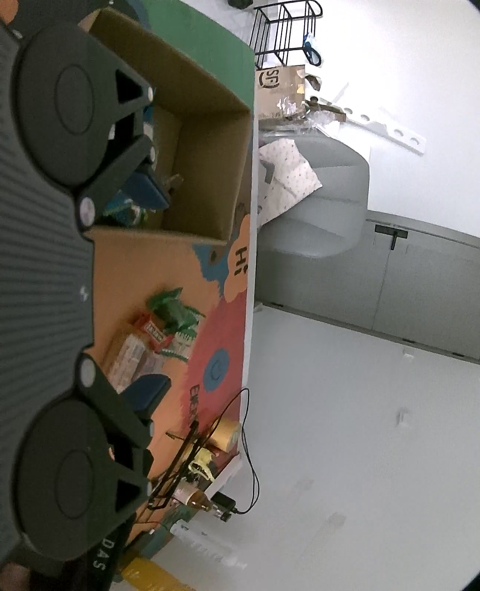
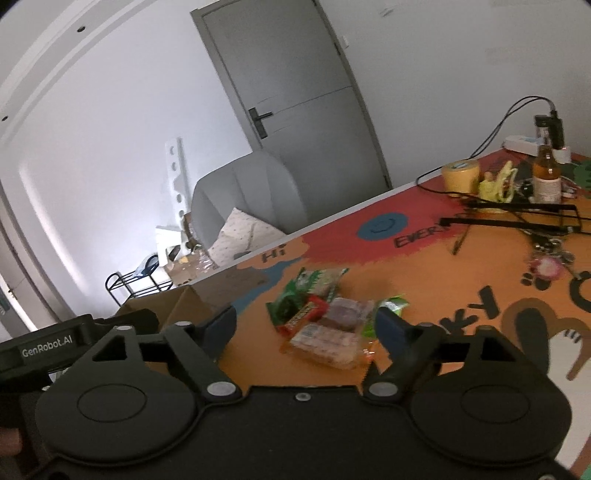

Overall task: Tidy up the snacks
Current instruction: 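Move both grippers back over the remaining snack packets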

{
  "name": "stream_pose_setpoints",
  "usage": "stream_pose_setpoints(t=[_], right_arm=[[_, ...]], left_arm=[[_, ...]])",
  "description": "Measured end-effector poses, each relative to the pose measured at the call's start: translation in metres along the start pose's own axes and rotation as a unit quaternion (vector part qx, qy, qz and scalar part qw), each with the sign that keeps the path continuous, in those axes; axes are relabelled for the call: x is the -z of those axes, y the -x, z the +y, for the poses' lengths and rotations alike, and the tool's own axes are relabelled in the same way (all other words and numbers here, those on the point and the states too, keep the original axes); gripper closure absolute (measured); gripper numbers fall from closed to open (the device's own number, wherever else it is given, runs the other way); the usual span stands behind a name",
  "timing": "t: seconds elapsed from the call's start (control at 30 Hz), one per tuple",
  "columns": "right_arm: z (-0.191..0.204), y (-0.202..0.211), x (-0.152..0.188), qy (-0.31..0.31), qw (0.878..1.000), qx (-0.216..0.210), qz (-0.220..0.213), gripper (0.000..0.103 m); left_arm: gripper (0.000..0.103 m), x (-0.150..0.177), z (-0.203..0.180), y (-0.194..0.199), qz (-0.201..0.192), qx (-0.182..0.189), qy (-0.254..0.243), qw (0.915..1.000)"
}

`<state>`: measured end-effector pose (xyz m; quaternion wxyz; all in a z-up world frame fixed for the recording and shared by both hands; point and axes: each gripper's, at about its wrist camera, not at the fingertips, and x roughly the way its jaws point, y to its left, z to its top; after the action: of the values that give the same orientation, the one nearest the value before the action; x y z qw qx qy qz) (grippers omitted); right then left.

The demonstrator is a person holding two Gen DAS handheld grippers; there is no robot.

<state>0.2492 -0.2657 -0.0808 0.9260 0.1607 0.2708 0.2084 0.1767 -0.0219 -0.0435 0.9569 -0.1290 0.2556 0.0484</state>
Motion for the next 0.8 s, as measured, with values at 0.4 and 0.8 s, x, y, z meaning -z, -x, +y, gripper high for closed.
stream_pose_setpoints(t=[0.4,0.8], right_arm=[[-0.031,0.016,-0.001,0.001,0.999,0.046,-0.026,0.0],[-0.075,0.002,0.004,-0.032,0.998,0.057,-0.013,0.0]], left_arm=[[0.005,0.011,-0.029,-0.019,0.026,0.036,-0.022,0.9988],[0.007,0.02,-0.048,-0.05,0.045,0.057,-0.011,0.9973]])
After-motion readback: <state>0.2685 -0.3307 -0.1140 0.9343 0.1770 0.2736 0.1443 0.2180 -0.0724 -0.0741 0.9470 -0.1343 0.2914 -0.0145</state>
